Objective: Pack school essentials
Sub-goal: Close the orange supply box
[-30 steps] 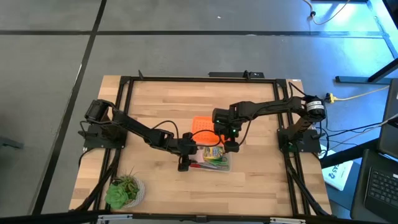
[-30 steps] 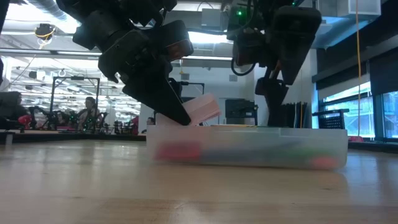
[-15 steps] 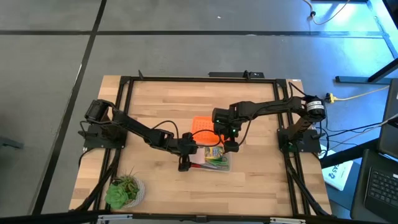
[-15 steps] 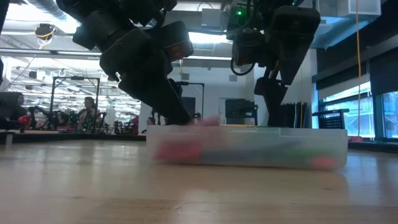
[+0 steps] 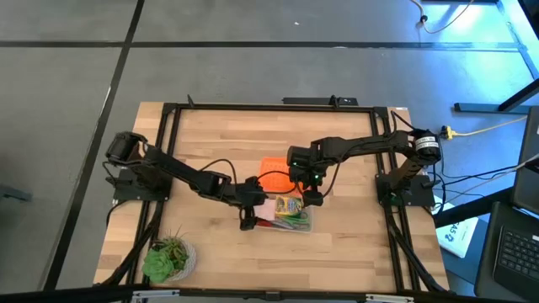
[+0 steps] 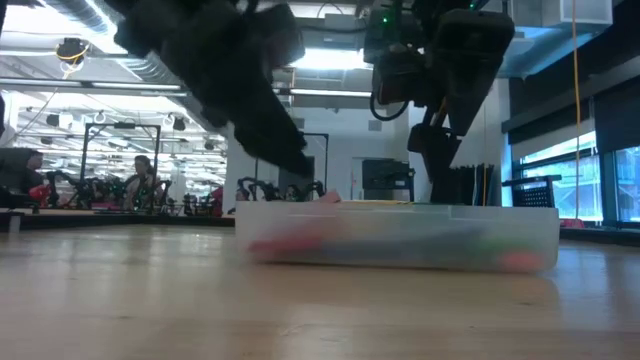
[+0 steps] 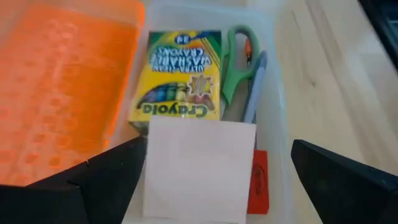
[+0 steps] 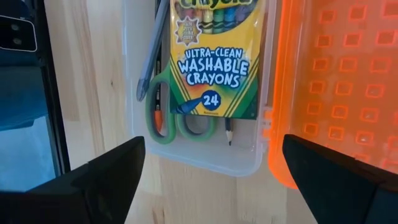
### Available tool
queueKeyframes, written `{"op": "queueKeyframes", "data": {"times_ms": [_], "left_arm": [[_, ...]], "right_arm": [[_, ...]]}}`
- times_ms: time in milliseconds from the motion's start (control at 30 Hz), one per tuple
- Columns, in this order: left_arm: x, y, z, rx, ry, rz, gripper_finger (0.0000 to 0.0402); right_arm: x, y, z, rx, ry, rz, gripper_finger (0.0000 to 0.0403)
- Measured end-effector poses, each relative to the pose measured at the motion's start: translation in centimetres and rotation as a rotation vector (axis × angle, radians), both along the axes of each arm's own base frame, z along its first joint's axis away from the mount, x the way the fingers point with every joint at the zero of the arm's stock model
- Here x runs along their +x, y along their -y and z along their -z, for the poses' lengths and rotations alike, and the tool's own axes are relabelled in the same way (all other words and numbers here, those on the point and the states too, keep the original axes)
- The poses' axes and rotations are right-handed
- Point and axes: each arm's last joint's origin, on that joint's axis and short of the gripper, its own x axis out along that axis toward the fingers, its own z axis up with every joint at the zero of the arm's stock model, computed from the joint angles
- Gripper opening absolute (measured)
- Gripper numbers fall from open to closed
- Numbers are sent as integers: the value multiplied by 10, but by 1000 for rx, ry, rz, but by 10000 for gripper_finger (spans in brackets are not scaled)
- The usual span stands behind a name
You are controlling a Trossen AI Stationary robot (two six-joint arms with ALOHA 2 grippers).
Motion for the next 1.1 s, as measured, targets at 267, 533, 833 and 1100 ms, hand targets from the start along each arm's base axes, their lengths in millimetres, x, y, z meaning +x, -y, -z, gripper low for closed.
{"op": "queueKeyframes", "data": {"times_ms": [267,533,833,1100], "left_arm": [[-21,-31,-35,-46,-31,-132,397],[-28,-53,-45,-63,-36,-214,396],[-21,-34,-19,-29,-131,-150,396],[-23,-23,-4,-77,-196,-328,396]], "right_arm": [[2,0,-1,-9,26,1,381],[3,0,-1,-10,35,1,381],[3,1,-1,-9,32,4,381],[-18,11,-26,-156,12,86,381]]}}
